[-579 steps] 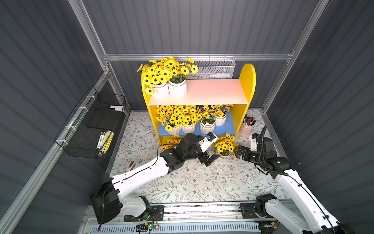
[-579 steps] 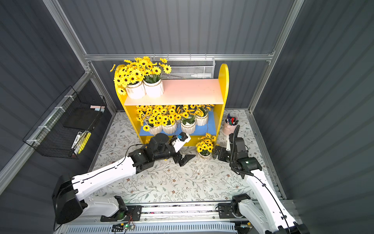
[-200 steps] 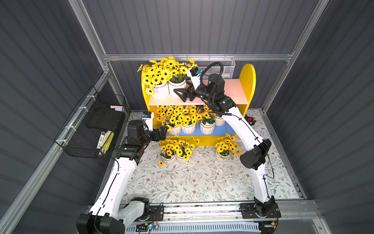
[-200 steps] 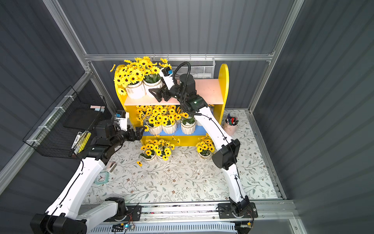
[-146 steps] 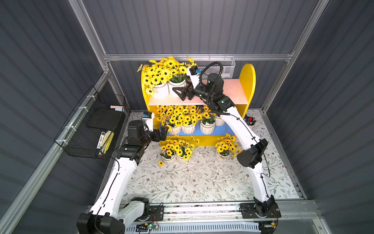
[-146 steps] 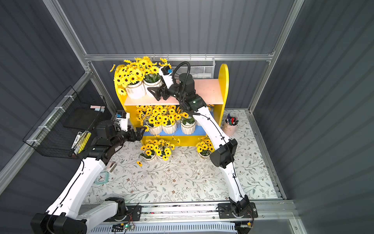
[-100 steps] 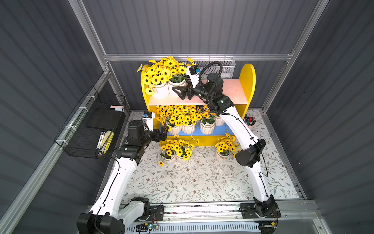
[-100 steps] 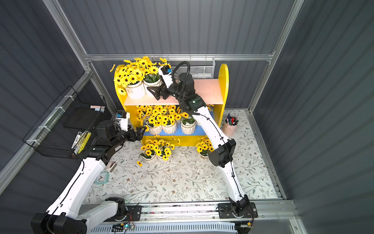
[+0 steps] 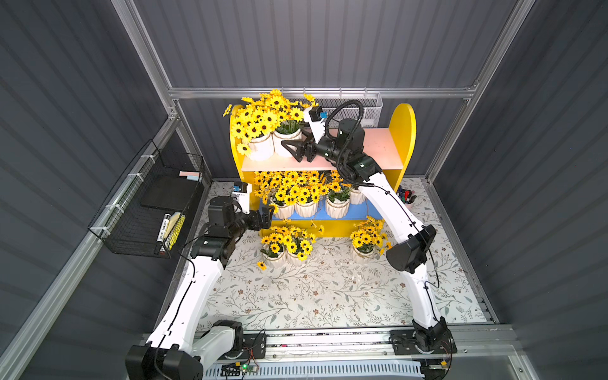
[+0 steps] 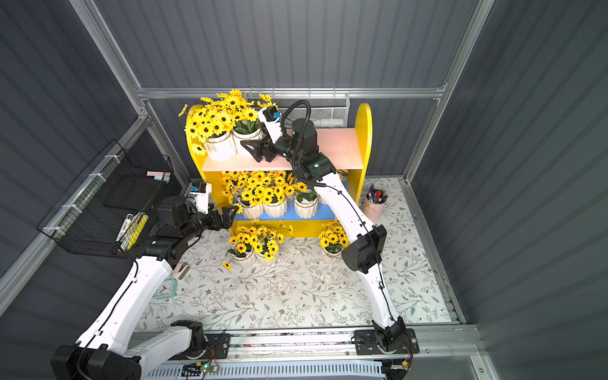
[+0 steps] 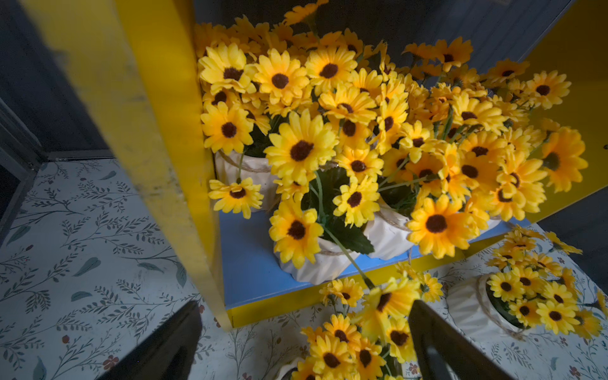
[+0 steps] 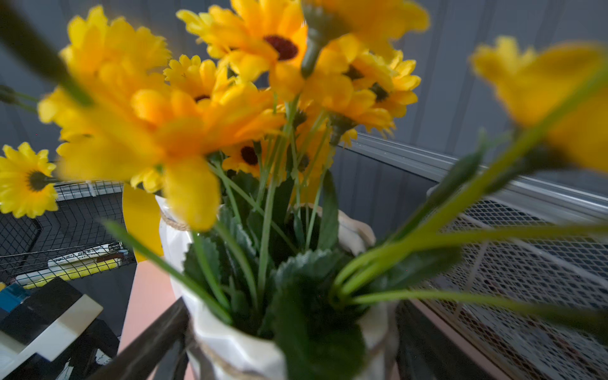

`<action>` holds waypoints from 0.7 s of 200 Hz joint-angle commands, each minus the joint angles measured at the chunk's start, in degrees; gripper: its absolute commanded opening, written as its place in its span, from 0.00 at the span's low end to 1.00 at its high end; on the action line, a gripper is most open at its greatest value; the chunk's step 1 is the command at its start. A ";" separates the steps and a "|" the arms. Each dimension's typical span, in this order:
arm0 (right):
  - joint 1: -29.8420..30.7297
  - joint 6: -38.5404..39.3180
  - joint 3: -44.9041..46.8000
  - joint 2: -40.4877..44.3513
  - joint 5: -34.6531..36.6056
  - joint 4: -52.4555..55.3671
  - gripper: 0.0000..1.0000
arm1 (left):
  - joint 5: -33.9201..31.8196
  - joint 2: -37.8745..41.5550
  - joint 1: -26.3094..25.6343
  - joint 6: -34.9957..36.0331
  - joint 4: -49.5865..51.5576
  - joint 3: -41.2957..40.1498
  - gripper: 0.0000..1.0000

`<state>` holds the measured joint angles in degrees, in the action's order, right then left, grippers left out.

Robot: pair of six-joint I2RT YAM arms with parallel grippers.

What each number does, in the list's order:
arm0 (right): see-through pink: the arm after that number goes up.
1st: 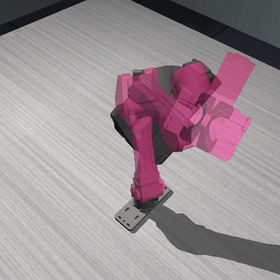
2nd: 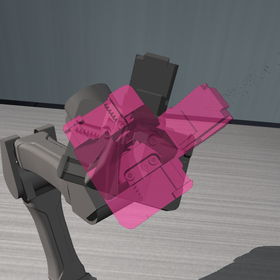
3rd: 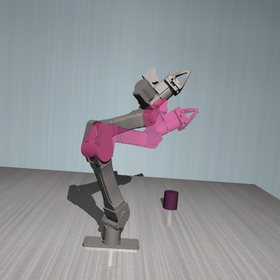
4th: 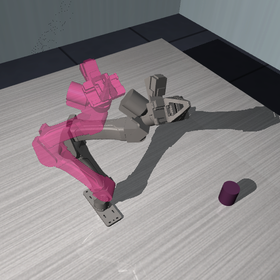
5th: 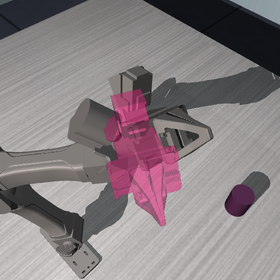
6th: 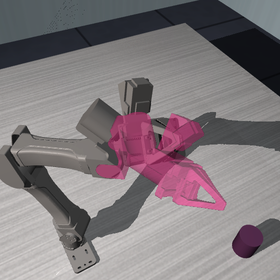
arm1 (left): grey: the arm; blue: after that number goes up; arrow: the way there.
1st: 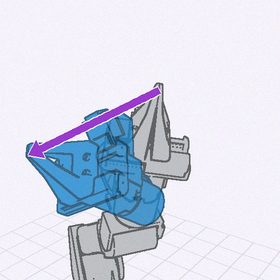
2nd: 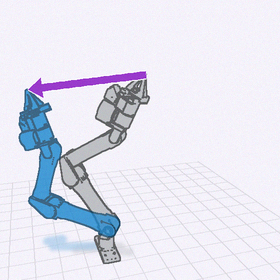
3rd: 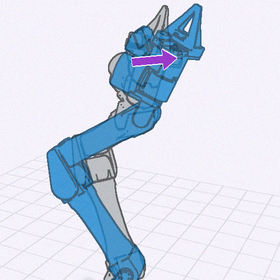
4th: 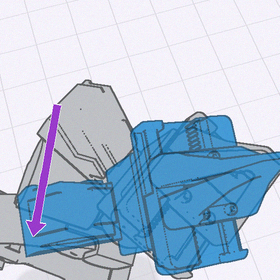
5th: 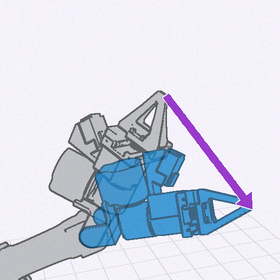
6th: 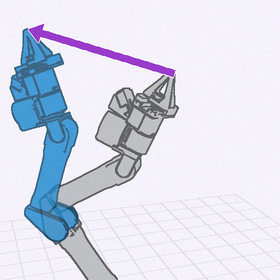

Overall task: Take the sunflower pots off the shelves
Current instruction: Pick up the sunflower pot from the shelf.

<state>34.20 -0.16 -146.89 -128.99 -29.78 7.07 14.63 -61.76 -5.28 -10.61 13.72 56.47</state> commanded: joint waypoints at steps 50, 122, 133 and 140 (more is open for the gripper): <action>-0.23 4.05 6.35 7.19 4.04 1.87 0.64 | 1.49 1.29 0.36 -0.46 -0.95 -0.67 0.99; -6.38 1.93 26.58 21.59 2.71 -1.23 0.63 | 2.41 1.18 0.37 -0.55 -1.22 -0.86 1.00; -7.39 2.01 30.35 24.18 2.88 -1.59 0.63 | 2.56 1.27 0.36 -0.55 -1.43 -1.00 0.99; -8.20 2.01 32.62 25.91 2.62 -1.77 0.64 | 2.59 1.29 0.36 -0.55 -1.52 -1.03 0.99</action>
<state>27.90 1.52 -119.94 -108.03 -26.98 6.57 15.94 -61.73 -5.28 -10.63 13.32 56.45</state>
